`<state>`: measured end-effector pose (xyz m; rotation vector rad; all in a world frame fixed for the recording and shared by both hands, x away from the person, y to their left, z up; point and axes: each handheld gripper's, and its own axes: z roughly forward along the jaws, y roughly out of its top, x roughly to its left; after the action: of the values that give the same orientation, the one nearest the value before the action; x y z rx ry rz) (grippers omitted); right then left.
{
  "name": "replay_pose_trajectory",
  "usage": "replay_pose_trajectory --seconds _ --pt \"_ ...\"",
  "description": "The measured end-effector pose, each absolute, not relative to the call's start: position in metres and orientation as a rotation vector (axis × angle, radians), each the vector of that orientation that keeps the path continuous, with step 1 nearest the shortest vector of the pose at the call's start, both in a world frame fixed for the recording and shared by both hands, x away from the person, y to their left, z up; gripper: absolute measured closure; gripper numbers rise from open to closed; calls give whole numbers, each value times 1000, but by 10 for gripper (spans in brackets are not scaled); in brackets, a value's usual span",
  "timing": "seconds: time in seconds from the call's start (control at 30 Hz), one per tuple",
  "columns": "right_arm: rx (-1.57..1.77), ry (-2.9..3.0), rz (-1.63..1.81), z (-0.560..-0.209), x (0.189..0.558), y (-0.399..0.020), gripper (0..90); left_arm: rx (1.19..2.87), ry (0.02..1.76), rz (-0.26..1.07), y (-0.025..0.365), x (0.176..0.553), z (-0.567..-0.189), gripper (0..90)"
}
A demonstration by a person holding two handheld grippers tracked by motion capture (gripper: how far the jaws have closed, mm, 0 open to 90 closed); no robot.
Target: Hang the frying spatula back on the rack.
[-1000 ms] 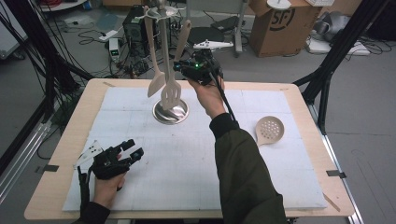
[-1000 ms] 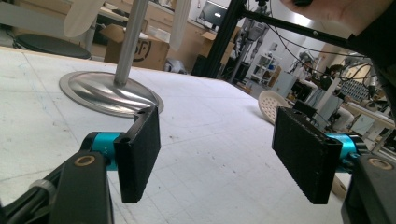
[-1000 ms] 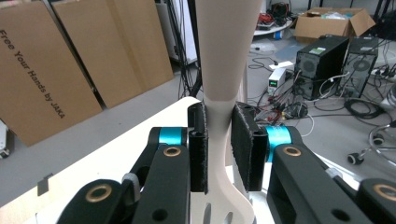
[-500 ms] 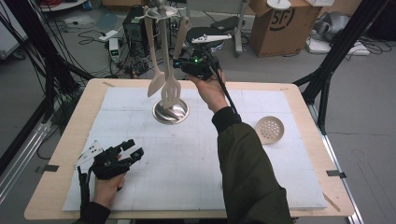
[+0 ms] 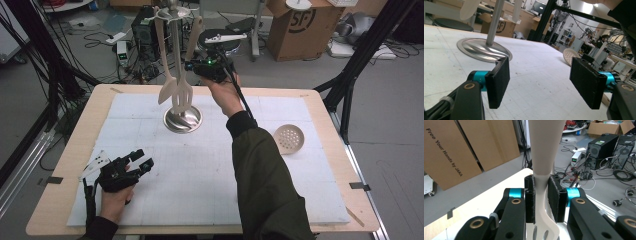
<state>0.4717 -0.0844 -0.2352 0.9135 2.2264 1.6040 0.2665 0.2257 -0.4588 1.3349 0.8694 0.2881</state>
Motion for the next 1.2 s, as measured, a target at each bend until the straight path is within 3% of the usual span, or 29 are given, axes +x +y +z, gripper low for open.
replay_pose_trajectory --seconds 1.2 --pt "894 2295 1569 -225 482 -77 770 1336 870 287 226 266 -459 329"
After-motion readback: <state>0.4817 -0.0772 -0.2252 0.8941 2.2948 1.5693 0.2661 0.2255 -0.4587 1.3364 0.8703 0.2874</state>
